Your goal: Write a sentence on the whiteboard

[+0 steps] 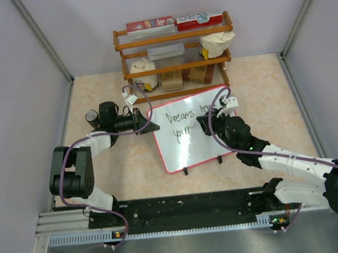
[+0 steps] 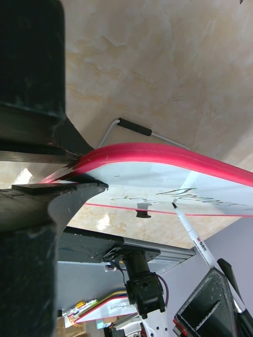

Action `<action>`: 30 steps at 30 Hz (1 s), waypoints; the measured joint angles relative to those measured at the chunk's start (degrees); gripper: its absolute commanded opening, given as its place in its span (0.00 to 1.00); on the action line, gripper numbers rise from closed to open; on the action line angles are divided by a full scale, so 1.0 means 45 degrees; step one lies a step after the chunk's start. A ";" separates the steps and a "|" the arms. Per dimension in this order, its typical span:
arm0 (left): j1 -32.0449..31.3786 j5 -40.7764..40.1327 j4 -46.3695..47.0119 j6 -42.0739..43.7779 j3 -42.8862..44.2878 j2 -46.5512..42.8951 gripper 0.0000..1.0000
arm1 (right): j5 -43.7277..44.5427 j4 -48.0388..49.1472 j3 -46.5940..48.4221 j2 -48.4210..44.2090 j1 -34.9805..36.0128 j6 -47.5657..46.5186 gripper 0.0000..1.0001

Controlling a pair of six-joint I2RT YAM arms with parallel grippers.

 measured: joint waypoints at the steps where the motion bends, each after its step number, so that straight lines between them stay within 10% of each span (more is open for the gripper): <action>1: 0.0000 -0.0005 0.0000 0.0000 0.0000 0.0000 0.00 | 0.0097 0.0000 0.0044 0.0010 0.0000 -0.0019 0.00; 30: 0.0000 0.0000 -0.0005 0.0005 0.0000 0.0000 0.00 | 0.0495 -0.0413 0.0078 -0.0277 -0.0063 -0.0044 0.00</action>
